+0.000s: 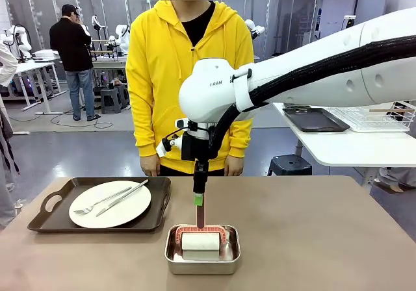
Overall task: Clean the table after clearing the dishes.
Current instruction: Place the Lint Roller back on top of the Airtight Container.
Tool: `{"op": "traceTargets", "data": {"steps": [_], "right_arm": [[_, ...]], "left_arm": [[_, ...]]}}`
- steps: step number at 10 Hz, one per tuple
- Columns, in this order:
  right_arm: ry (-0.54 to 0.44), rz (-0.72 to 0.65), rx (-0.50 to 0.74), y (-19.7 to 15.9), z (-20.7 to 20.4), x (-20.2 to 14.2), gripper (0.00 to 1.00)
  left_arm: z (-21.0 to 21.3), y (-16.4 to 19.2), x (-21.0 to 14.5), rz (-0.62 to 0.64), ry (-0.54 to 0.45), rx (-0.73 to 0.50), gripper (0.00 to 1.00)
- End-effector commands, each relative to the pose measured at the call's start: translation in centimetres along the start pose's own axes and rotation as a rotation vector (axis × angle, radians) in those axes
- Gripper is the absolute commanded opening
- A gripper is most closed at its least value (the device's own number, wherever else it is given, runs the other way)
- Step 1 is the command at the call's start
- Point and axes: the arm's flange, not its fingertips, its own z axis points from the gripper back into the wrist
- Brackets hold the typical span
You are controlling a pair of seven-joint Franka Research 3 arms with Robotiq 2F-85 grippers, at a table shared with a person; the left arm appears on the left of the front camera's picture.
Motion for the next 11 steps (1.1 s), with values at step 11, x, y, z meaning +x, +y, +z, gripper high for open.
{"op": "traceTargets", "data": {"steps": [11], "right_arm": [[0.007,0.005,-0.016,-0.11,0.79,0.04,1.00]], "left_arm": [[0.18,-0.19,-0.24,0.000,-0.006,0.003,1.00]]}}
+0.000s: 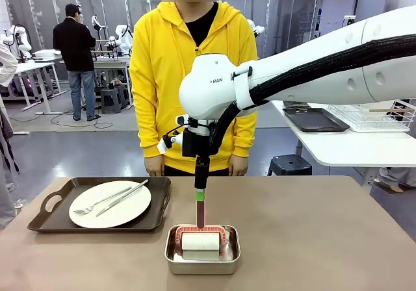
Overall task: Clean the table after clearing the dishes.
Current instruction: Place the Lint Roller back on top of the Airtight Container, then when the right (or left) Handle tray is removed, use the right hand (or left hand) to clean the right (or left) side of the table with the Lint Roller.
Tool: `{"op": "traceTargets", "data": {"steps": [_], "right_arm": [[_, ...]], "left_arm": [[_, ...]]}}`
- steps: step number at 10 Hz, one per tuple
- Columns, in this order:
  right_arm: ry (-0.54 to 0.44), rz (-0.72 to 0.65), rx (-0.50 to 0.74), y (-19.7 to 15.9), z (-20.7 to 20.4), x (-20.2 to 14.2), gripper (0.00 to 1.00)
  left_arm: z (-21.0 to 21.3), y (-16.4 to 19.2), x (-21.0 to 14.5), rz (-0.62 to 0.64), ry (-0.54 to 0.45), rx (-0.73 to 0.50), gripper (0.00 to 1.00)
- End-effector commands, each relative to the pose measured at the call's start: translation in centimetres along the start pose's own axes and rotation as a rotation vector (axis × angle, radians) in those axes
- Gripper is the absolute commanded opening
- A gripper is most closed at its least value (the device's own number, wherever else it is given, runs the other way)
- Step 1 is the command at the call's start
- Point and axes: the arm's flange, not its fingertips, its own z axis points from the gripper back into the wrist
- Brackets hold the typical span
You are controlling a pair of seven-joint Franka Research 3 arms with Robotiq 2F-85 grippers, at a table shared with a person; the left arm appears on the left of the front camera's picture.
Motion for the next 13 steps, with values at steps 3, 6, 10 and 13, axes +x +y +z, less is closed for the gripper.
{"op": "traceTargets", "data": {"steps": [3,6,10,13], "right_arm": [[-0.009,0.006,0.008,0.21,0.05,0.09,1.00],[-0.009,0.006,0.008,0.21,0.05,0.09,1.00],[-0.009,0.006,0.008,0.21,0.05,0.09,1.00],[0.000,0.000,0.000,0.00,0.01,0.00,1.00]], "left_arm": [[0.18,-0.19,-0.24,0.000,-0.006,0.003,1.00],[0.18,-0.19,-0.24,0.000,-0.006,0.003,1.00],[0.18,-0.19,-0.24,0.000,-0.006,0.003,1.00],[0.18,-0.19,-0.24,0.000,-0.006,0.003,1.00]]}}
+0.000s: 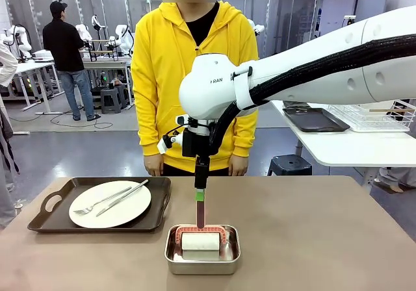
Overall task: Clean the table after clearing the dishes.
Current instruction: When the right (or left) Handle tray is removed, use the right hand (or left hand) to clean the right (or left) side of the table with the Lint Roller.
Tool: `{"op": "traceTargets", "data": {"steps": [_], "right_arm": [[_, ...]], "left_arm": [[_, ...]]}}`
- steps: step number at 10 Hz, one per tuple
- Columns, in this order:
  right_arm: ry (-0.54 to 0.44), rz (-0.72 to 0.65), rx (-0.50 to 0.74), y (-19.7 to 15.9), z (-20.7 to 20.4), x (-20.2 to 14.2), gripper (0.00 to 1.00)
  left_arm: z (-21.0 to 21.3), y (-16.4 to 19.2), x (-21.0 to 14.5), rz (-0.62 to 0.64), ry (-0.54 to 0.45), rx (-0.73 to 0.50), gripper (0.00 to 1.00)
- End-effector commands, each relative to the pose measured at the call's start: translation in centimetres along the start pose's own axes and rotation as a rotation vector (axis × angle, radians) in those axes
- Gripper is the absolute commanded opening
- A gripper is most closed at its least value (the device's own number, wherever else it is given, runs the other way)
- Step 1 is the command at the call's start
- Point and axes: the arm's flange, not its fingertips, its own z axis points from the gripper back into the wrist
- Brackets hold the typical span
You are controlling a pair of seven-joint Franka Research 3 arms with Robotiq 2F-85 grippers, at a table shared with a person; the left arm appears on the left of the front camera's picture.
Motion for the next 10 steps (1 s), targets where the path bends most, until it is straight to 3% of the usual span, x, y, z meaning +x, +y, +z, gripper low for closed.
{"op": "traceTargets", "data": {"steps": [1,3,5,8,10], "right_arm": [[-0.110,-0.080,0.041,-0.2,2.0,-1.0,1.00],[-0.258,-0.192,0.139,0.2,6.1,-4.4,1.00],[-0.416,-0.287,0.254,-0.5,7.4,-8.4,1.00],[-0.825,-0.418,0.698,-3.1,4.7,-20.7,1.00],[-0.982,-0.485,0.835,-4.2,2.6,-27.5,1.00]], "left_arm": [[0.2,-0.2,-0.2,0.000,-0.006,0.003,1.00],[0.2,-0.2,-0.2,0.000,-0.006,0.003,1.00],[0.2,-0.2,-0.2,0.000,-0.006,0.003,1.00],[0.2,-0.2,-0.2,0.000,-0.006,0.003,1.00],[0.2,-0.2,-0.2,0.000,-0.006,0.003,1.00]]}}
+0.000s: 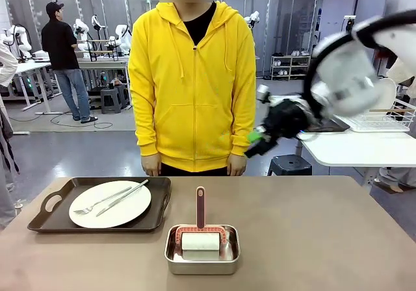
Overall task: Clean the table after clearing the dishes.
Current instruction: When the right (or left) Handle tray is removed, use the right hand (or left hand) to clean the right (or left) side of the table with the Lint Roller.
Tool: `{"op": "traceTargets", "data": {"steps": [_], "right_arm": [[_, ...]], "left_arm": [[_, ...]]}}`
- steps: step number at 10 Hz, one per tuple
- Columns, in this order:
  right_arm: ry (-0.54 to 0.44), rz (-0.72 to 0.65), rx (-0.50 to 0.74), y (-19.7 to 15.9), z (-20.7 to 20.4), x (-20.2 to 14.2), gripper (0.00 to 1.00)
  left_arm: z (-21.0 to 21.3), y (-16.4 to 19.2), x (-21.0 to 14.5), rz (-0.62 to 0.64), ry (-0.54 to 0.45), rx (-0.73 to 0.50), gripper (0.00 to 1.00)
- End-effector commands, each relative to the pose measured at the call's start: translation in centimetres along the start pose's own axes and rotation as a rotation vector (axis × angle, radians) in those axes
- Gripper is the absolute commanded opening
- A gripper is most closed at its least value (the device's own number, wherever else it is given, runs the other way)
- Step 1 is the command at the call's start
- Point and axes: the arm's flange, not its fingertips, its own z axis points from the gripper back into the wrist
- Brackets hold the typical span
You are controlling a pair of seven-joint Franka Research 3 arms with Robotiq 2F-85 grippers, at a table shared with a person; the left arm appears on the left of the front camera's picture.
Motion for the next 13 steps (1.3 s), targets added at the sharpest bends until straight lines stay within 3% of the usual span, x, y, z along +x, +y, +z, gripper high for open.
{"op": "traceTargets", "data": {"steps": [1,5,9,13], "right_arm": [[-0.156,-0.076,0.061,-1.3,2.7,-3.9,1.00],[-0.428,-0.203,0.023,-2.2,14.8,-14.6,1.00],[-0.535,-0.234,-0.012,-1.1,23.6,-25.3,1.00],[-0.704,-0.283,-0.093,1.4,29.8,-33.9,1.00]], "left_arm": [[0.2,-0.2,-0.3,-0.001,-0.007,0.003,1.00],[0.2,-0.2,-0.3,-0.001,-0.007,0.003,1.00],[0.2,-0.2,-0.3,-0.001,-0.007,0.003,1.00],[0.2,-0.2,-0.3,-0.001,-0.007,0.003,1.00]]}}
